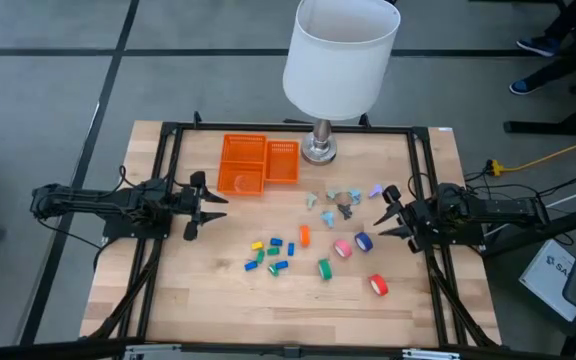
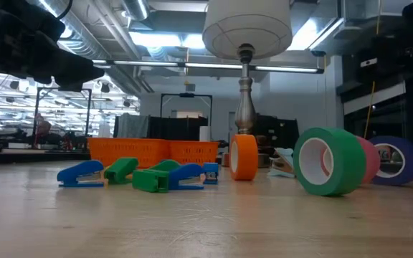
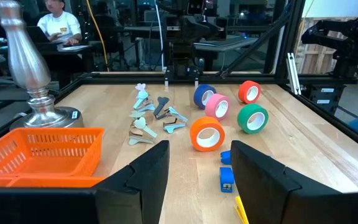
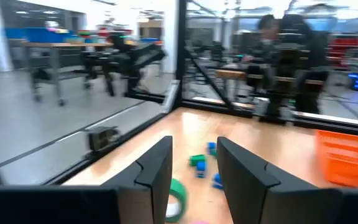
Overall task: Pick and place Stapler, Stapler remover, tape
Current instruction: Put the light blue staple remover into the right orange basket
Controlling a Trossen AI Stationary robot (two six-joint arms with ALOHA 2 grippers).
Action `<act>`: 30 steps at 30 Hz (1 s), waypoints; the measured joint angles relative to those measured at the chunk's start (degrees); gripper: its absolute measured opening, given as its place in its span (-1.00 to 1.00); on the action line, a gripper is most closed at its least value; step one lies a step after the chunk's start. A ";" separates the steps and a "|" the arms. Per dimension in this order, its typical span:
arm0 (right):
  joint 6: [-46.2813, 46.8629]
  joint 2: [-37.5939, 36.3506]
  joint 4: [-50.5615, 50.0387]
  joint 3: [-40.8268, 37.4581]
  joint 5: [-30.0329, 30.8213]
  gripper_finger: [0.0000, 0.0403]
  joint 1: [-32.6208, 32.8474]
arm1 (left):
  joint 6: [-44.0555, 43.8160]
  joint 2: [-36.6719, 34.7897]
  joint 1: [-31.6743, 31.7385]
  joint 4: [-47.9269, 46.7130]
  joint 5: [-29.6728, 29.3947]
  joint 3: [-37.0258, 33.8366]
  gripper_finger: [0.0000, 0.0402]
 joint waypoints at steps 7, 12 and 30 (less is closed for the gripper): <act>15.62 0.00 1.13 -0.02 2.33 -0.36 0.00 | 0.00 -0.01 0.00 0.00 -0.02 -0.01 -0.16; 15.13 0.00 6.19 -0.02 6.56 -0.36 0.03 | 0.00 0.01 0.00 -0.01 -0.02 0.00 -0.16; 6.04 21.95 -2.18 13.80 23.68 -0.36 5.87 | 0.00 -0.01 0.00 -0.02 -0.01 0.01 -0.16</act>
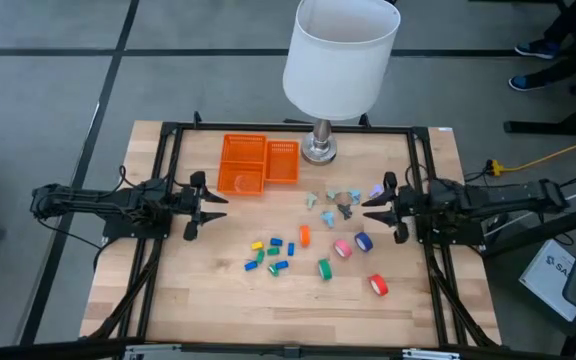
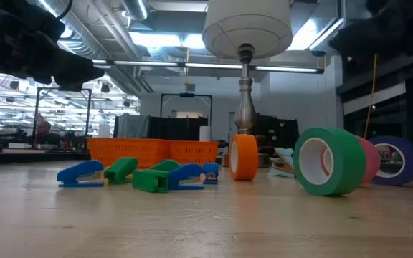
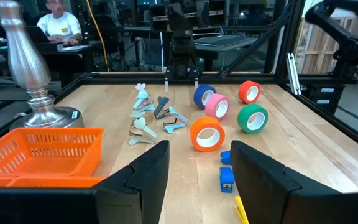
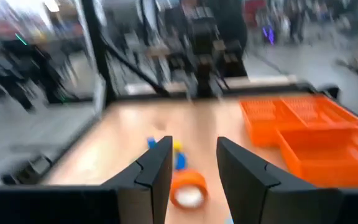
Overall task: Pick and place Stapler, Stapler remover, tape
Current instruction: Put the light blue staple remover into the right orange basket
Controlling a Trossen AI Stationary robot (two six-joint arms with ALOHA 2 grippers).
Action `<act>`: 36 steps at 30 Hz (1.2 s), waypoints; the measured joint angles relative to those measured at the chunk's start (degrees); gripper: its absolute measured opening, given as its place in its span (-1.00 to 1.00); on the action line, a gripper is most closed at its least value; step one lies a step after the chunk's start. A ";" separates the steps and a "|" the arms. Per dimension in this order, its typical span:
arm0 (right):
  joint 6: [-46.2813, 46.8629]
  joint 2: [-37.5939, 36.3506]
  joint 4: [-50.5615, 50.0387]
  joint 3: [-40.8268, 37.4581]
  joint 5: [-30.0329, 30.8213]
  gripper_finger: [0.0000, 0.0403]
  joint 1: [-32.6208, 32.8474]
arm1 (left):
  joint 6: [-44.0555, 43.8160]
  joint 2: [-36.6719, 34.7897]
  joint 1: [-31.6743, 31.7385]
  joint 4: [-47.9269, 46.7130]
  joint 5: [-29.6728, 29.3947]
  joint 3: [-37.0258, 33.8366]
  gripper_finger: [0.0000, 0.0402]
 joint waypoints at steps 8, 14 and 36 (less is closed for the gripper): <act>-4.85 18.41 -10.07 13.30 -2.68 -0.36 0.13 | 0.00 -0.01 0.00 0.02 -0.01 -0.02 -0.16; -10.08 26.87 -7.41 15.20 -14.77 -0.36 0.14 | 0.00 0.00 0.00 0.02 -0.01 0.00 -0.16; 9.48 41.40 -3.60 15.22 -9.91 -0.36 -2.01 | 0.00 -0.01 0.00 0.02 -0.01 -0.02 -0.16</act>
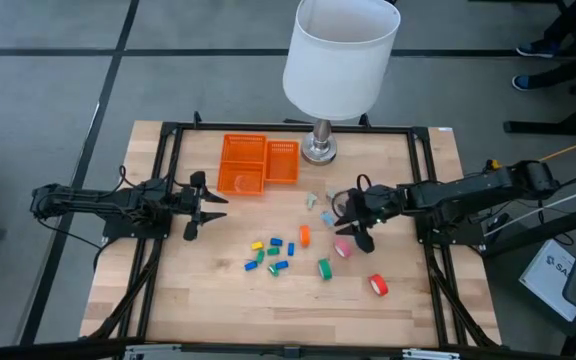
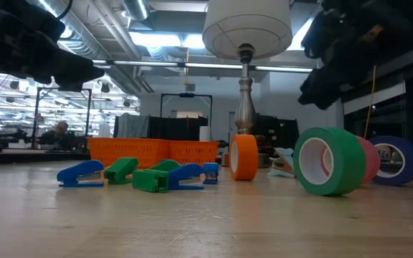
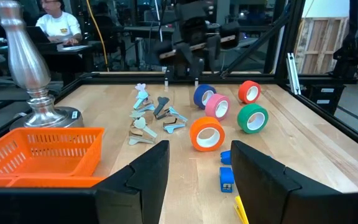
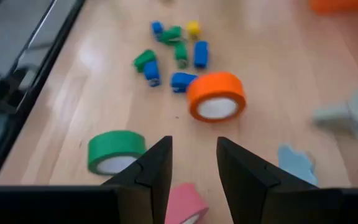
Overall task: Pick and place Stapler, Stapler remover, tape
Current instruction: Put the light blue staple remover into the right orange basket
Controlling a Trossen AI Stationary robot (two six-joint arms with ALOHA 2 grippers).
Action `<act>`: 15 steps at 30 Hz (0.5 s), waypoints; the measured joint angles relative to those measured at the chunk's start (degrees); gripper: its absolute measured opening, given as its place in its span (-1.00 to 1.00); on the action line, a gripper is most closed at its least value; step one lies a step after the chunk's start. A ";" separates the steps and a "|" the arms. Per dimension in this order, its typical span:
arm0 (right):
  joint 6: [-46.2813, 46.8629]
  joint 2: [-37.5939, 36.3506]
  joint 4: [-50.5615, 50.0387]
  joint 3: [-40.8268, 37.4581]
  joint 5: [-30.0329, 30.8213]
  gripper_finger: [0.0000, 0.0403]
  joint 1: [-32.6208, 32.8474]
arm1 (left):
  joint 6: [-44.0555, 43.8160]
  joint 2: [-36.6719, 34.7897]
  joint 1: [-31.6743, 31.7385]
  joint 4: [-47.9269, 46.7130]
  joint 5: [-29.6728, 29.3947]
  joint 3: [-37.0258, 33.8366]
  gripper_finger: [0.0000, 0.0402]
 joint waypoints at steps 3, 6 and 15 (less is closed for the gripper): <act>4.34 1.19 1.39 0.02 0.08 -0.36 -1.89 | 0.00 0.00 0.00 0.00 0.00 0.02 -0.16; 7.31 2.56 1.63 0.02 1.58 -0.36 -3.97 | 0.00 0.01 0.00 -0.01 0.00 0.02 -0.16; 13.10 7.11 -6.18 4.37 -1.87 -0.30 -10.61 | 0.00 0.01 0.00 0.00 0.01 0.00 -0.16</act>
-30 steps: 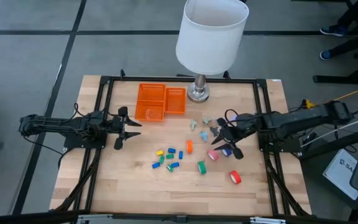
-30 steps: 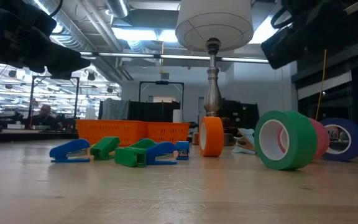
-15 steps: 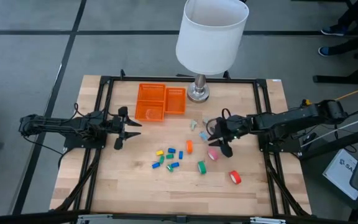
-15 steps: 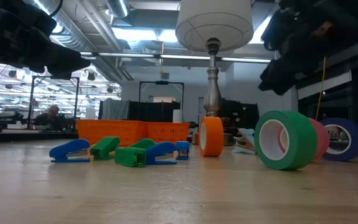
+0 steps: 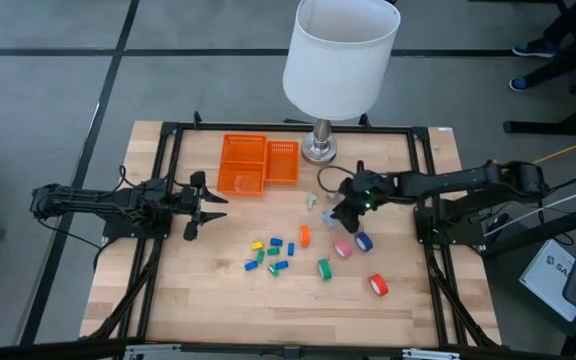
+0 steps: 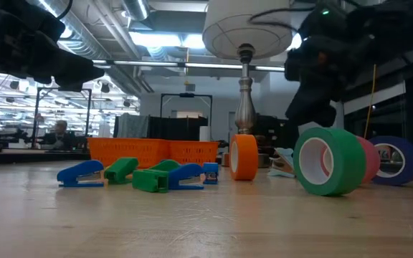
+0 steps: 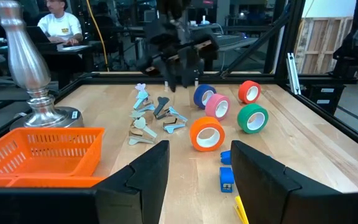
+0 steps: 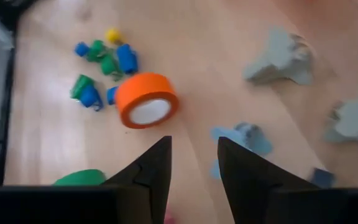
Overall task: Pick and place Stapler, Stapler remover, tape
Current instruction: Put the light blue staple remover into the right orange basket
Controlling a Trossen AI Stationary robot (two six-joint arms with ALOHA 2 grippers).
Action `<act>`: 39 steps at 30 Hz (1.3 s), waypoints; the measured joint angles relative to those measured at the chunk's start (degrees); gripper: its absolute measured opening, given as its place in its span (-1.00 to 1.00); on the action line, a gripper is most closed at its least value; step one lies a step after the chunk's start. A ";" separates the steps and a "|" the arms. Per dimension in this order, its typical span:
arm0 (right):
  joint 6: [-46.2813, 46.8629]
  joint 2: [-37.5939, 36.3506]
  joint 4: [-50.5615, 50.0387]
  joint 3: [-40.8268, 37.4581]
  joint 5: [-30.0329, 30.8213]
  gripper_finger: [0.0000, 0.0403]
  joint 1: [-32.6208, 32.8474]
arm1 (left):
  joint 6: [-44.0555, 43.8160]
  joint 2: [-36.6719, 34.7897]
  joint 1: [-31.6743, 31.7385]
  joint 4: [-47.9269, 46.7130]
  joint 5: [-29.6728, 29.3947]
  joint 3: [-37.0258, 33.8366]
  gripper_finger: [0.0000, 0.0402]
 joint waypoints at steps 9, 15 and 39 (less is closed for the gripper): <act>-6.35 11.10 -25.26 16.24 0.42 -0.06 -4.48 | 0.00 0.01 0.00 0.00 -0.01 0.01 -0.16; -12.90 17.57 -25.44 19.62 -3.97 -0.02 -4.47 | 0.00 0.01 0.00 0.00 -0.01 0.00 -0.16; -23.04 21.12 -22.83 18.93 -6.08 -0.33 -4.47 | 0.00 0.01 0.00 0.00 0.00 0.01 -0.16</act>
